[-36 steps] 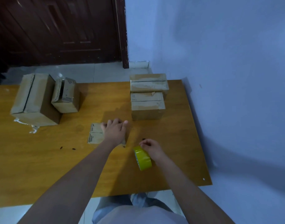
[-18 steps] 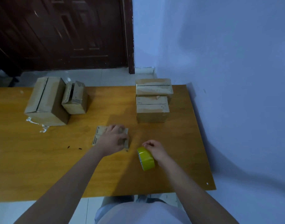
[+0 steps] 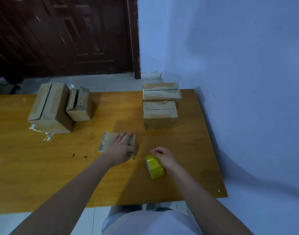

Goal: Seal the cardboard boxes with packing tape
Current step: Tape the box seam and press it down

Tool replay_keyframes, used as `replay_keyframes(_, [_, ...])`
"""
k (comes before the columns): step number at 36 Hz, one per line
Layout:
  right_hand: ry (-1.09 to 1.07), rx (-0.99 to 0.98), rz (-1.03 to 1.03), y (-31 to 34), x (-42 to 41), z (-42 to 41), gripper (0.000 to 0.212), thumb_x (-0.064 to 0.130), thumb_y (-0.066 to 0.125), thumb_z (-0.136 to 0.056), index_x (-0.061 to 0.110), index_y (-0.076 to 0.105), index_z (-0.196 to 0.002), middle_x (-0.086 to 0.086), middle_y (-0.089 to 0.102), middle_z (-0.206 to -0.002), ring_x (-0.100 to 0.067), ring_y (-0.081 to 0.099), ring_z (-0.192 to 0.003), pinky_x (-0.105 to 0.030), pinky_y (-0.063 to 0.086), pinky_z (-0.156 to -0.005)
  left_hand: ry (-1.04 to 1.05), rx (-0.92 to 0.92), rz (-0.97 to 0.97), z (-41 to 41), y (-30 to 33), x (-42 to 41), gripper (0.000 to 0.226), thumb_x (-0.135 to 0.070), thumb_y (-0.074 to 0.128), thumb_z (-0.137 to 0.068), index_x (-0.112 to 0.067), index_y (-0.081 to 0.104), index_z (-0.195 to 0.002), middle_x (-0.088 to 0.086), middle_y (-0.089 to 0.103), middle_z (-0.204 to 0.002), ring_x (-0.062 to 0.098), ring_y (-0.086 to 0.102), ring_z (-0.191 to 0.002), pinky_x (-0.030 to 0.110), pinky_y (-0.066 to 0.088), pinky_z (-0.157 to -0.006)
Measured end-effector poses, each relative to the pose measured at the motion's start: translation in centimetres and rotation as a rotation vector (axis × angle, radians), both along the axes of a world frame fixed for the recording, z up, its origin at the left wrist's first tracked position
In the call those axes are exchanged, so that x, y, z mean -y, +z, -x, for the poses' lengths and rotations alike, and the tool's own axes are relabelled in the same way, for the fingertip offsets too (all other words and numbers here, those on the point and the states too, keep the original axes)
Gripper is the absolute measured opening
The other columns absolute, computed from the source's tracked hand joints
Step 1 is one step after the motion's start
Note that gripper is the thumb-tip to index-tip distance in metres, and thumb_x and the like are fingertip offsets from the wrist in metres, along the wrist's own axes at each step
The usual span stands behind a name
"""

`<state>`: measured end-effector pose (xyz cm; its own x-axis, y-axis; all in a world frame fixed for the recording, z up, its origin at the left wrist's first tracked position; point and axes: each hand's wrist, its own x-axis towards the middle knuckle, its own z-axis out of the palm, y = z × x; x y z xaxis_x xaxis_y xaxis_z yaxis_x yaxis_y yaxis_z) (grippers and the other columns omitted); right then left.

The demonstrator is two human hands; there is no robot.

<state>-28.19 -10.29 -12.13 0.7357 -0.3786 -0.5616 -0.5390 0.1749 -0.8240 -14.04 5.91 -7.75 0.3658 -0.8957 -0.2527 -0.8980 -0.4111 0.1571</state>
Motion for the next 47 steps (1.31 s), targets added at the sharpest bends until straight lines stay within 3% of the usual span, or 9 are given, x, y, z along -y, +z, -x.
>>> replay_keyframes(14, [-0.024,-0.02,0.004,-0.6,-0.2,0.1,0.021,0.013,0.055,-0.094,0.024,0.063,-0.078,0.0,0.06,-0.086,-0.017,0.055,-0.079,-0.026,0.043,-0.069,0.097,-0.059,0.096,1.2,-0.9,-0.4,0.012,-0.029,0.06,-0.091,-0.024,0.07,-0.086,0.006,0.016,-0.157,0.04,-0.001,-0.145,0.055,-0.002,-0.116])
replay_keyframes(20, [-0.006,-0.017,0.035,-0.7,-0.3,0.2,0.02,0.015,0.055,-0.094,0.025,0.063,-0.078,0.0,0.061,-0.088,-0.017,0.055,-0.084,-0.027,0.043,-0.073,0.15,0.002,0.141,1.4,-2.1,-0.2,0.004,-0.026,0.076,-0.078,-0.024,0.073,-0.076,0.016,0.045,-0.142,0.053,0.029,-0.133,0.069,0.022,-0.105])
replay_keyframes(24, [-0.001,-0.019,0.044,-0.6,-0.3,0.2,0.02,0.015,0.054,-0.094,0.026,0.062,-0.079,0.001,0.06,-0.087,-0.016,0.055,-0.083,-0.026,0.042,-0.069,0.215,0.031,0.2,1.8,-2.9,0.2,0.009,-0.025,0.078,-0.071,-0.025,0.069,-0.072,0.014,0.053,-0.131,0.052,0.04,-0.124,0.069,0.032,-0.098])
replay_keyframes(27, [-0.005,-0.022,0.043,-0.7,-0.3,0.2,0.021,0.014,0.055,-0.094,0.025,0.062,-0.078,0.001,0.06,-0.085,-0.015,0.054,-0.079,-0.026,0.042,-0.067,0.327,0.046,0.2,2.4,-3.3,1.0,0.018,-0.029,0.065,-0.072,-0.019,0.069,-0.086,0.011,0.053,-0.129,0.046,0.038,-0.125,0.064,0.026,-0.105])
replay_keyframes(30, [-0.005,-0.027,0.031,-0.8,-0.4,0.2,0.02,0.014,0.055,-0.094,0.024,0.063,-0.078,-0.001,0.06,-0.085,-0.016,0.054,-0.077,-0.026,0.043,-0.067,0.417,0.023,0.232,2.8,-3.2,1.9,0.027,-0.024,0.065,-0.078,-0.014,0.068,-0.102,0.007,0.048,-0.134,0.038,0.029,-0.133,0.054,0.008,-0.114])
replay_keyframes(34, [-0.005,-0.031,0.042,-0.8,-0.4,0.2,0.02,0.014,0.055,-0.093,0.024,0.064,-0.078,-0.001,0.061,-0.087,-0.017,0.055,-0.08,-0.027,0.043,-0.071,0.389,0.036,0.253,2.9,-3.4,1.6,0.024,-0.02,0.066,-0.079,-0.013,0.068,-0.101,0.009,0.049,-0.132,0.035,0.027,-0.131,0.056,0.011,-0.114])
replay_keyframes(38, [0.003,-0.036,0.053,-0.6,-0.3,0.1,0.021,0.013,0.055,-0.093,0.025,0.063,-0.078,0.001,0.061,-0.087,-0.017,0.056,-0.082,-0.026,0.042,-0.071,0.337,0.031,0.193,2.7,-2.9,1.4,0.028,-0.024,0.056,-0.089,-0.017,0.062,-0.116,0.005,0.037,-0.143,0.034,0.016,-0.139,0.048,-0.003,-0.115])
replay_keyframes(43, [0.002,-0.025,0.053,-0.3,-0.4,-0.5,0.023,0.005,0.057,-0.09,0.021,0.062,-0.075,0.0,0.06,-0.076,-0.015,0.053,-0.072,-0.027,0.04,-0.066,0.238,-0.136,0.266,1.3,-2.6,-1.0,0.044,0.004,0.055,-0.079,-0.014,0.063,-0.118,0.004,0.047,-0.137,0.029,0.017,-0.145,0.05,0.004,-0.118])
replay_keyframes(47, [0.031,-0.06,0.057,-0.1,-0.5,-1.6,0.022,0.007,0.058,-0.09,0.021,0.063,-0.074,-0.001,0.06,-0.076,-0.017,0.053,-0.072,-0.027,0.039,-0.067,0.261,-0.271,0.397,0.8,-2.3,-4.1,0.055,0.028,0.039,-0.072,-0.009,0.071,-0.096,0.005,0.059,-0.121,0.017,0.028,-0.139,0.045,0.014,-0.119])
